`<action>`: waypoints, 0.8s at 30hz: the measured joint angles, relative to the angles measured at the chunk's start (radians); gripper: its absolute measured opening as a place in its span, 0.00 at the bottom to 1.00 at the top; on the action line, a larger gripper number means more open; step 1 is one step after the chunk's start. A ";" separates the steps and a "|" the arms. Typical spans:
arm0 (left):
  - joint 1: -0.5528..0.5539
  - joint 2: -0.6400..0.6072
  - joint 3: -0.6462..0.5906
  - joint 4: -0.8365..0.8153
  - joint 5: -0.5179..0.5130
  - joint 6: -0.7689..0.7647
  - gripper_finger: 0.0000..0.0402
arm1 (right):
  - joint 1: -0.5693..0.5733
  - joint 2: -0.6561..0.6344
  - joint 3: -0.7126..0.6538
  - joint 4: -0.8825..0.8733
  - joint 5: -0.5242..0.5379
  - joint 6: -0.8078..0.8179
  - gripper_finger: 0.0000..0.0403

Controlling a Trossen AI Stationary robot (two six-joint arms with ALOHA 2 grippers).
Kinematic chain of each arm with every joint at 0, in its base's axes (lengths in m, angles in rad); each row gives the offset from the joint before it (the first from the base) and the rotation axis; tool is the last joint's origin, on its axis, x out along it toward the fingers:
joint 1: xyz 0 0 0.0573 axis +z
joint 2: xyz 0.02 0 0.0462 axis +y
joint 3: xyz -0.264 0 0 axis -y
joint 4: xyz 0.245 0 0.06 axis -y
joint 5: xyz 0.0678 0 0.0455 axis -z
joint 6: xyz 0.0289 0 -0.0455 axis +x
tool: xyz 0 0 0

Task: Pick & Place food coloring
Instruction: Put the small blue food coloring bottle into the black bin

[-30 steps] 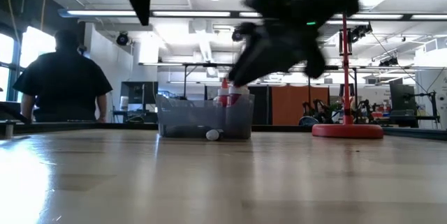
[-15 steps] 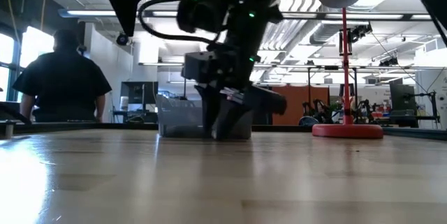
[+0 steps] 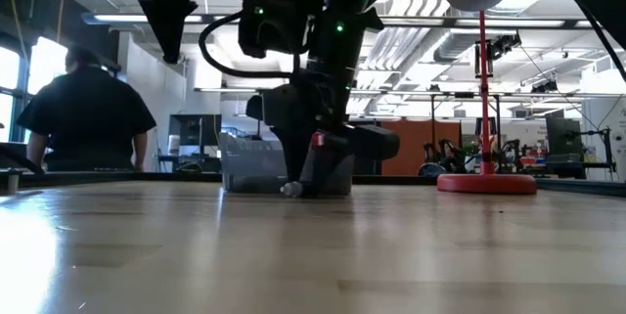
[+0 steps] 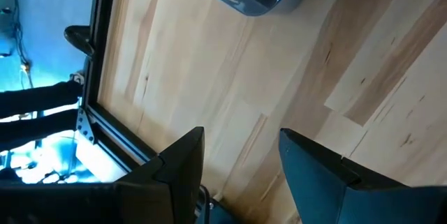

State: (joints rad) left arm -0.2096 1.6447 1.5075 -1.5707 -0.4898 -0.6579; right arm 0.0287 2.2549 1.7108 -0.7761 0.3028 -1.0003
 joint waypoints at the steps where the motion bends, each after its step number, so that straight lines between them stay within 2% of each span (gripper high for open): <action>1: 0.000 0.000 -0.003 0.001 -0.001 0.000 0.45 | -0.005 -0.001 -0.002 0.002 -0.014 0.004 0.37; 9: 0.000 0.000 -0.008 0.001 -0.003 -0.001 0.45 | -0.041 -0.003 -0.004 -0.004 -0.045 0.075 0.35; 15: 0.000 0.000 -0.008 0.000 0.003 -0.001 0.45 | -0.048 -0.004 -0.004 -0.029 -0.120 0.111 0.22; 19: 0.000 0.000 -0.008 0.001 0.004 -0.001 0.45 | -0.034 -0.004 -0.004 -0.046 -0.107 0.128 0.14; 24: 0.000 0.000 -0.008 0.001 0.004 -0.002 0.45 | -0.006 -0.006 0.013 -0.108 -0.046 0.124 0.17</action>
State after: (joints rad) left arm -0.2100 1.6447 1.4994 -1.5700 -0.4858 -0.6594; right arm 0.0226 2.2490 1.7242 -0.8837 0.2563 -0.8760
